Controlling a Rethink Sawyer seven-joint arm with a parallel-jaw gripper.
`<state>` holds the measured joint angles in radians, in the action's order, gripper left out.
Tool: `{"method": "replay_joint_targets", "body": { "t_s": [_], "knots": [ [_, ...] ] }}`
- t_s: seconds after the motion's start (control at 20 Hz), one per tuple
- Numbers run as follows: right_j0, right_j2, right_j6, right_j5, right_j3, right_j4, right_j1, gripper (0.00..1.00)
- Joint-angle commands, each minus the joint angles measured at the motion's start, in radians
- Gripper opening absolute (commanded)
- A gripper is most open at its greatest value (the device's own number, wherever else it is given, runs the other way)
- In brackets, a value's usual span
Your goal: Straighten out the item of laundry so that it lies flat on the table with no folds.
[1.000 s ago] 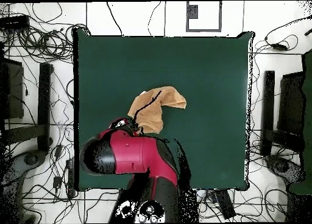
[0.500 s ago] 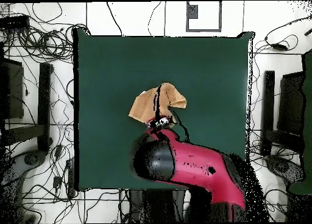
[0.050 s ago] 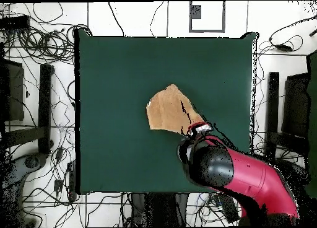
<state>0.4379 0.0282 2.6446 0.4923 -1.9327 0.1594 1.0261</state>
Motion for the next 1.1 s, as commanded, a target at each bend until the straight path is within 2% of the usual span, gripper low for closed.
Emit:
{"method": "replay_joint_targets", "body": {
  "t_s": [0.05, 0.65, 0.9, 1.1],
  "knots": [
    [0.007, 0.228, -0.274, -0.025, -0.131, 0.084, -0.015, 0.00],
    [0.031, 0.273, -0.208, 0.020, -0.103, 0.146, -0.008, 0.00],
    [-0.027, 0.229, -0.133, 0.007, -0.087, 0.195, 0.001, 0.00],
    [-0.060, 0.209, -0.088, 0.029, -0.097, 0.189, 0.024, 0.00]
  ]
}}
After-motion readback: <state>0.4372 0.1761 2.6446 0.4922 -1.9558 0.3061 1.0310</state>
